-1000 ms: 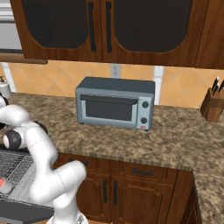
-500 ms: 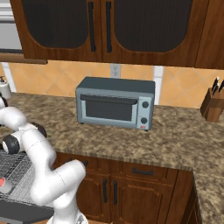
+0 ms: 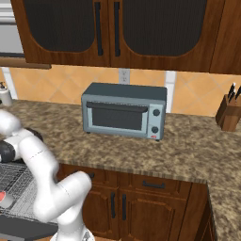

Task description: Pick up the cup and bowl from the counter, place them in the dishwasher, and close the dishwasher door.

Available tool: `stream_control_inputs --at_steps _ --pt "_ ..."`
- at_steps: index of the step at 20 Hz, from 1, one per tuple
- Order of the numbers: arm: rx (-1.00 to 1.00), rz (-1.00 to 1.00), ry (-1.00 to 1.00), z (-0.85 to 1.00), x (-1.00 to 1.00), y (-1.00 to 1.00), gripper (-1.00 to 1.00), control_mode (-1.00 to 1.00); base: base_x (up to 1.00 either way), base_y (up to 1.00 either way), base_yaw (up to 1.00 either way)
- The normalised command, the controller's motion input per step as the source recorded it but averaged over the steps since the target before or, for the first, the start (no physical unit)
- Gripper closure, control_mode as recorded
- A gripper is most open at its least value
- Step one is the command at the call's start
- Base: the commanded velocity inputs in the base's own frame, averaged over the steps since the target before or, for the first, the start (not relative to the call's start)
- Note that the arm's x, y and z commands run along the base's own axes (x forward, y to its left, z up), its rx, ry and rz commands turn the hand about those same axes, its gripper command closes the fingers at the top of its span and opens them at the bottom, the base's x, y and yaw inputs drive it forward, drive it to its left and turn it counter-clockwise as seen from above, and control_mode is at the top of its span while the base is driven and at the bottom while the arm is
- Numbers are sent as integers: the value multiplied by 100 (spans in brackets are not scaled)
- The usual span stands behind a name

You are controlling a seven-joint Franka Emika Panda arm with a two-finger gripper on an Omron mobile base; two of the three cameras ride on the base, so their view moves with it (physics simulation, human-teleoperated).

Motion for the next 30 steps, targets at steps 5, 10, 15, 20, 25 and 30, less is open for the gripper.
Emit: stream_control_inputs --at_steps 5,10,15,20,25,30 --pt "-5 0 -2 0 -100 -45 100 -100 0 0 0" --pt "-24 0 9 -4 -100 -37 100 -100 0 0 0" --pt "-55 0 48 0 -97 -43 100 -100 0 0 0" --pt "-63 -5 50 -35 -89 -72 100 -100 0 0 0" --pt "-40 -8 -12 34 -100 -95 100 -100 0 0 0" --pt "-2 1 -92 57 -90 -63 100 -100 0 0 0"
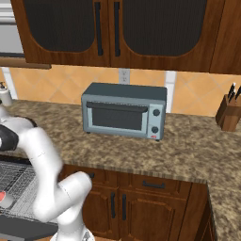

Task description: Pick up the cup and bowl from the counter, place them in the dishwasher, and close the dishwasher door.

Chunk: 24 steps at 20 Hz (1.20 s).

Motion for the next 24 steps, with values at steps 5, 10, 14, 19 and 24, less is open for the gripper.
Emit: stream_control_inputs --at_steps 5,10,14,19,24 --pt "21 11 -87 -7 -11 -71 100 -100 0 0 0" --pt "21 1 -20 -2 29 -1 100 -100 0 0 0" --pt "20 0 -5 -56 0 -14 100 -100 0 0 0" --pt "6 7 -6 -95 14 -1 100 -100 0 0 0" --pt "1 13 -2 -32 40 0 100 -100 0 0 0"
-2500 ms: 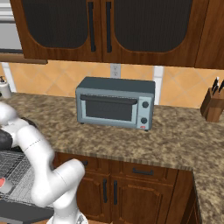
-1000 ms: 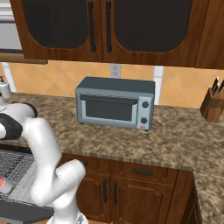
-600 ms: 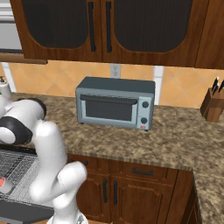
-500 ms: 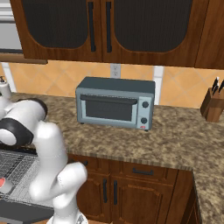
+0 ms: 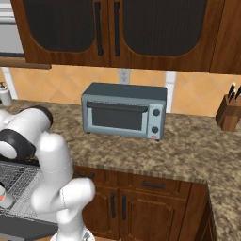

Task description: Pick up the cup and bowl from the counter, place them in the dishwasher, and close the dishwasher door.

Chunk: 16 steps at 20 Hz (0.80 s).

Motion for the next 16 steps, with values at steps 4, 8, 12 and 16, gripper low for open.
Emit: stream_control_inputs --at_steps 4,8,12,16 --pt "1 9 0 -42 38 3 100 -100 0 0 0" --pt "11 4 -5 -59 31 21 100 -100 0 0 0" --pt "4 0 0 -77 13 29 100 -100 0 0 0" --pt "0 -2 -3 -61 1 57 100 -100 0 0 0"
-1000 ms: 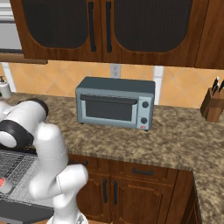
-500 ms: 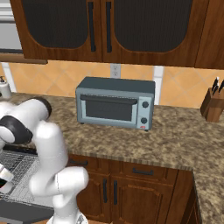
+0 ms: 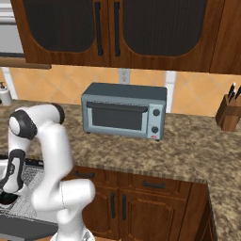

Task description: Pick up the cup and bowl from the counter, place them in the dishwasher, and close the dishwasher door.

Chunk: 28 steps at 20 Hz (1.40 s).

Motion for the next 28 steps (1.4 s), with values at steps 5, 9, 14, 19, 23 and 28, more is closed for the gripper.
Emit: stream_control_inputs --at_steps 5,9,14,19,23,28 --pt "-7 -12 -1 -17 6 50 100 -100 0 0 0" --pt "-6 -39 -2 -36 0 8 100 -100 0 0 0" --pt "-1 -54 -5 -53 2 3 100 -100 0 0 0" --pt "0 -32 -3 -76 6 45 100 -100 0 0 0" --pt "-1 -25 -13 -73 2 44 100 -100 0 0 0" --pt "-5 -15 -9 -90 -3 35 100 -100 0 0 0"
